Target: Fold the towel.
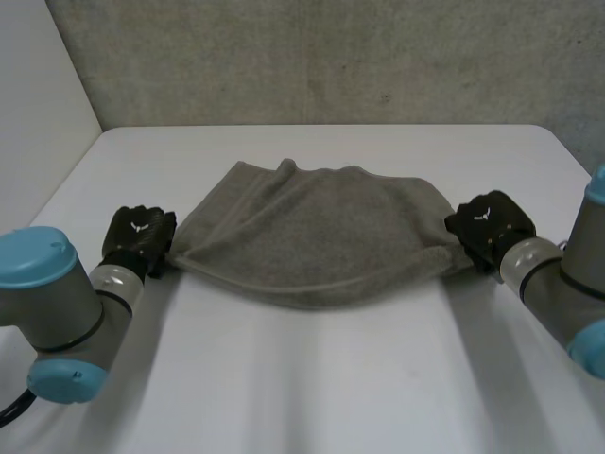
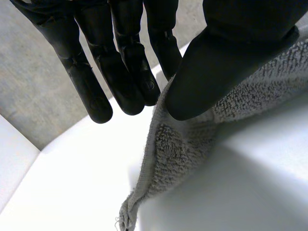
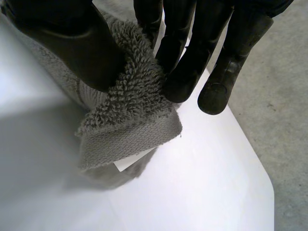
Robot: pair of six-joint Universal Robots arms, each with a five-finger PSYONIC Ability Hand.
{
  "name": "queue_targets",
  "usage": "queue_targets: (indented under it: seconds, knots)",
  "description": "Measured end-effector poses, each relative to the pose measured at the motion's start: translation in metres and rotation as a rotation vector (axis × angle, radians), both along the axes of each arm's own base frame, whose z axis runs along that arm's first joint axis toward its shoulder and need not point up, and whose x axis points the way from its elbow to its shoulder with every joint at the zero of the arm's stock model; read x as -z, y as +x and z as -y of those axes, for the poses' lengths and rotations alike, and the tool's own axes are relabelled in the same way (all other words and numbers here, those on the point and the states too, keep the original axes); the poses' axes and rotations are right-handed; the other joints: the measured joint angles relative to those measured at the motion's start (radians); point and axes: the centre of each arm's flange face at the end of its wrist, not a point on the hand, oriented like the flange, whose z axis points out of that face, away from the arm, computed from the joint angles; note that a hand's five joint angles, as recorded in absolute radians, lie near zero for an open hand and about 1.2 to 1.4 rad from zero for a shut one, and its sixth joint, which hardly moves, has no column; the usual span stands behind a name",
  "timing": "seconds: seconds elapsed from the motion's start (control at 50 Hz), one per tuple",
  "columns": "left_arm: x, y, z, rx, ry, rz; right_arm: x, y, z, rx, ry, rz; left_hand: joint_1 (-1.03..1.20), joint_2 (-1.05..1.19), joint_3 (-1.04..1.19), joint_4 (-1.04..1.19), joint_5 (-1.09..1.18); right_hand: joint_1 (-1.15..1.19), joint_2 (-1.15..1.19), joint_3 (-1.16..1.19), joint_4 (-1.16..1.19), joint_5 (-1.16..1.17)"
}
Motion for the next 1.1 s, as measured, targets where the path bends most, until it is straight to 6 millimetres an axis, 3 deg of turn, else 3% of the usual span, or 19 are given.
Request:
queue_targets:
  seconds: [0.12,0.24,0.34,0.38,0.46,0.52,0.56,0.6,0.66,0.74,0.82,0.92,1.0,1.04,1.08,1.1]
  knots:
    - [-0.002,0.001,-0.004,0.004,-0.004,0.023,-0.001,-0.005,-0.011,0.003,-0.010,0.000,0.000,0.000,0.000,0.000,0.000,0.000,0.000,0.000,0.000,0.000]
    - [-0.029,0.003,-0.006,0.002,-0.072,0.041,-0.017,-0.010,-0.012,0.027,-0.041,0.011,0.000,0.000,0.000,0.000,0.000,0.000,0.000,0.000,0.000,0.000]
    - [-0.083,0.007,-0.014,-0.006,-0.205,0.020,-0.073,-0.015,-0.015,0.041,-0.173,0.049,0.000,0.000,0.000,0.000,0.000,0.000,0.000,0.000,0.000,0.000]
    - [-0.118,0.009,-0.023,-0.011,-0.301,-0.004,-0.113,-0.018,-0.022,0.048,-0.270,0.081,0.000,0.000,0.000,0.000,0.000,0.000,0.000,0.000,0.000,0.000]
    - [-0.179,0.015,-0.046,-0.018,-0.481,-0.052,-0.174,-0.026,-0.038,0.060,-0.397,0.126,0.000,0.000,0.000,0.000,0.000,0.000,0.000,0.000,0.000,0.000]
    - [-0.205,0.017,-0.060,-0.016,-0.558,-0.073,-0.200,-0.031,-0.048,0.065,-0.402,0.130,0.000,0.000,0.000,0.000,0.000,0.000,0.000,0.000,0.000,0.000]
    - [-0.213,0.018,-0.067,-0.013,-0.576,-0.079,-0.205,-0.033,-0.052,0.066,-0.372,0.122,0.000,0.000,0.000,0.000,0.000,0.000,0.000,0.000,0.000,0.000]
    - [-0.215,0.018,-0.070,-0.009,-0.572,-0.078,-0.206,-0.035,-0.053,0.065,-0.327,0.109,0.000,0.000,0.000,0.000,0.000,0.000,0.000,0.000,0.000,0.000]
    - [-0.208,0.016,-0.070,-0.002,-0.530,-0.067,-0.191,-0.036,-0.048,0.055,-0.202,0.061,0.000,0.000,0.000,0.000,0.000,0.000,0.000,0.000,0.000,0.000]
    - [-0.182,0.012,-0.060,0.006,-0.429,-0.038,-0.165,-0.036,-0.038,0.028,-0.063,-0.007,0.000,0.000,0.000,0.000,0.000,0.000,0.000,0.000,0.000,0.000]
    - [-0.144,0.006,-0.039,0.014,-0.298,0.003,-0.138,-0.033,-0.024,-0.003,0.028,-0.081,0.000,0.000,0.000,0.000,0.000,0.000,0.000,0.000,0.000,0.000]
    - [-0.118,-0.002,-0.009,0.018,-0.230,0.038,-0.121,-0.028,0.001,-0.010,0.046,-0.123,0.000,0.000,0.000,0.000,0.000,0.000,0.000,0.000,0.000,0.000]
    - [-0.129,-0.010,0.020,0.013,-0.291,0.057,-0.132,-0.017,0.029,0.019,-0.055,-0.112,0.000,0.000,0.000,0.000,0.000,0.000,0.000,0.000,0.000,0.000]
    - [-0.148,-0.014,0.033,0.004,-0.364,0.046,-0.150,-0.010,0.042,0.049,-0.156,-0.068,0.000,0.000,0.000,0.000,0.000,0.000,0.000,0.000,0.000,0.000]
    - [-0.170,-0.015,0.042,-0.008,-0.447,0.020,-0.176,-0.003,0.053,0.087,-0.287,0.016,0.000,0.000,0.000,0.000,0.000,0.000,0.000,0.000,0.000,0.000]
    - [-0.191,-0.016,0.046,-0.020,-0.522,-0.014,-0.197,0.000,0.057,0.109,-0.381,0.096,0.000,0.000,0.001,0.000,0.000,0.000,0.000,0.000,0.000,0.000]
